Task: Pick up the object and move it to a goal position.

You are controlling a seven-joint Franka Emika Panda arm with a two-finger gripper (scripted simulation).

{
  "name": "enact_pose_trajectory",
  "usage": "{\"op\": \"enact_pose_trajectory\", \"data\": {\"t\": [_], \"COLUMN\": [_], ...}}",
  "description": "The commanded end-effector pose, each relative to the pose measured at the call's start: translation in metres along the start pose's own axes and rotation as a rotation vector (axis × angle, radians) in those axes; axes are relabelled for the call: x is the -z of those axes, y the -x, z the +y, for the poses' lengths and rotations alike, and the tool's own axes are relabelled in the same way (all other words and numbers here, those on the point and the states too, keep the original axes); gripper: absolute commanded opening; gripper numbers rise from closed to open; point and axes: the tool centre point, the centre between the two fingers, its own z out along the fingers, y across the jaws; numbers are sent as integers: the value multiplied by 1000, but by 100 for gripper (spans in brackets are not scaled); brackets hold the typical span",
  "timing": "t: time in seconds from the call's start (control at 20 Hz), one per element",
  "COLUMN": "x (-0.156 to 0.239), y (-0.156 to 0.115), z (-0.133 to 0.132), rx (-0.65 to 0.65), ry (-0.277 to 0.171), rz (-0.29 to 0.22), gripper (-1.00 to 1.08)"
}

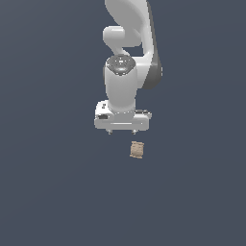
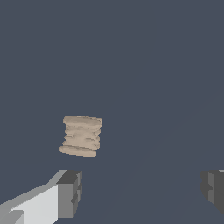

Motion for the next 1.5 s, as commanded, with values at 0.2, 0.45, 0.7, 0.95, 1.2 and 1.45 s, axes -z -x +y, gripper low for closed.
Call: {"op": "enact_pose_trajectory", "data": {"t": [0.2, 0.45, 0.7, 0.95, 1.2, 1.45], "x": [-4, -11, -11, -20, -39, -63], "y": [3, 11, 11, 8, 2, -3], "z": [0, 1, 1, -8, -26, -51], "rx": [3, 14, 14, -4, -39, -85], "ry": [-2, -8, -8, -6, -2, 2], "rz": [-16, -52, -52, -47, -36, -22], "gripper": [100, 100, 100, 100, 100, 100]}}
